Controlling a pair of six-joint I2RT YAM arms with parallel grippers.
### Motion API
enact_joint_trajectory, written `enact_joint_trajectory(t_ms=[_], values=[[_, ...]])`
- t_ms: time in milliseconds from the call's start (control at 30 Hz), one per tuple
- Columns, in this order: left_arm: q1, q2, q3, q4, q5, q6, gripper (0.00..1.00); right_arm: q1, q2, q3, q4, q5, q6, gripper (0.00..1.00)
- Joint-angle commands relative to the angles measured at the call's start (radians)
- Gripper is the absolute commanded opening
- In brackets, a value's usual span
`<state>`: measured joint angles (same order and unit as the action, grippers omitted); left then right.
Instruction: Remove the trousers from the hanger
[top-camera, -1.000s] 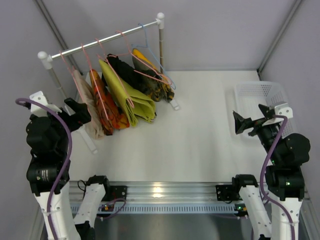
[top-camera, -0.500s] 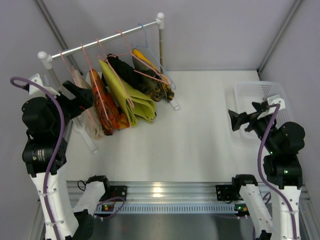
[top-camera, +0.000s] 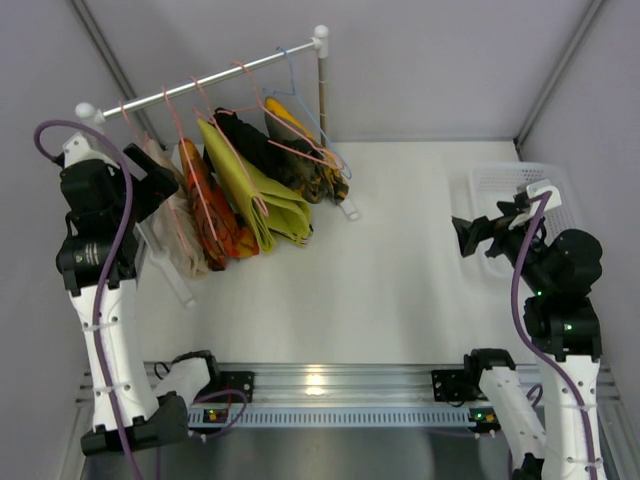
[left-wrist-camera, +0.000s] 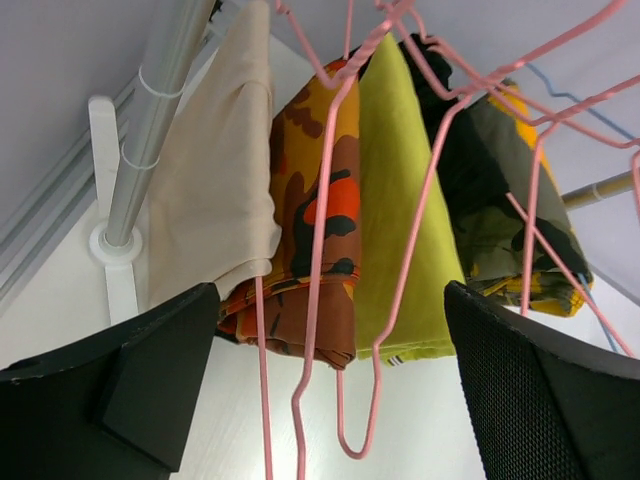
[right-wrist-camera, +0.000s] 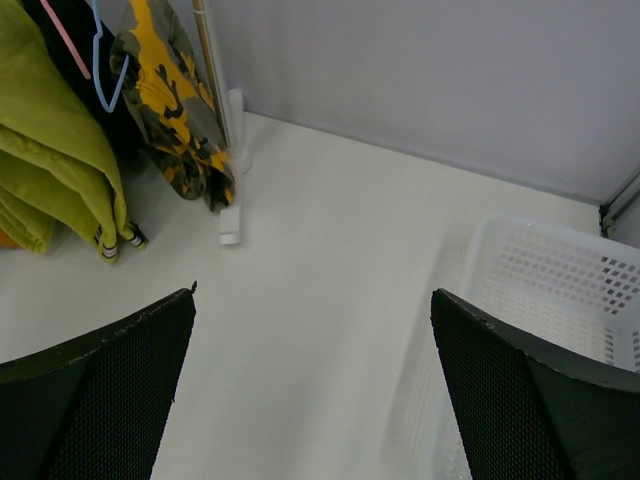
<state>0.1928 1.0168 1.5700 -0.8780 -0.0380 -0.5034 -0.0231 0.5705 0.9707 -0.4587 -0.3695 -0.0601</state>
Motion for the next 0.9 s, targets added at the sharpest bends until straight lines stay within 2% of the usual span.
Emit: enact_joint_trajectory(t_ms=[0, 100, 200, 233, 267, 300, 367, 400, 633, 700, 767, 800, 867], values=[[0.036, 0.017, -0.054, 0.08, 0.079, -0.004, 0.99, -0.017, 0.015, 0.048, 0.026, -0.023, -0.006, 1.0], [0.117, 0.051, -0.097, 0.137, 0.2, -0.021, 0.99, -0.017, 0.017, 0.054, 0.02, -0.025, -0.014, 0.99], [0.25, 0.071, -0.148, 0.235, 0.439, -0.049, 0.97, -0.017, 0.019, 0.057, 0.014, -0.022, -0.023, 0.99], [0.319, 0.074, -0.184, 0.273, 0.519, -0.055, 0.93, -0.017, 0.017, 0.056, 0.011, -0.019, -0.026, 0.99], [0.345, 0.075, -0.209, 0.318, 0.673, -0.084, 0.91, -0.017, 0.017, 0.054, 0.011, -0.019, -0.03, 1.0], [0.364, 0.08, -0.232, 0.426, 0.746, -0.102, 0.87, -0.017, 0.017, 0.049, 0.011, -0.017, -0.032, 0.99], [0.399, 0.078, -0.295, 0.525, 0.881, -0.165, 0.81, -0.017, 0.022, 0.046, 0.012, -0.019, -0.033, 1.0], [0.402, 0.074, -0.312, 0.613, 0.907, -0.181, 0.79, -0.017, 0.023, 0.043, 0.012, -0.017, -0.033, 1.0], [0.405, 0.066, -0.393, 0.801, 1.0, -0.27, 0.76, -0.017, 0.022, 0.014, 0.034, -0.017, -0.021, 0.99], [0.405, 0.077, -0.436, 0.87, 1.032, -0.348, 0.7, -0.017, 0.025, 0.01, 0.037, -0.019, -0.02, 0.99], [0.405, 0.083, -0.474, 1.043, 1.052, -0.47, 0.66, -0.017, 0.026, 0.01, 0.038, -0.016, -0.021, 1.0], [0.405, 0.089, -0.504, 1.092, 1.066, -0.507, 0.6, -0.017, 0.025, 0.008, 0.037, -0.016, -0.023, 1.0], [0.405, 0.094, -0.521, 1.166, 1.064, -0.572, 0.58, -0.017, 0.026, 0.005, 0.035, -0.014, -0.026, 1.0]])
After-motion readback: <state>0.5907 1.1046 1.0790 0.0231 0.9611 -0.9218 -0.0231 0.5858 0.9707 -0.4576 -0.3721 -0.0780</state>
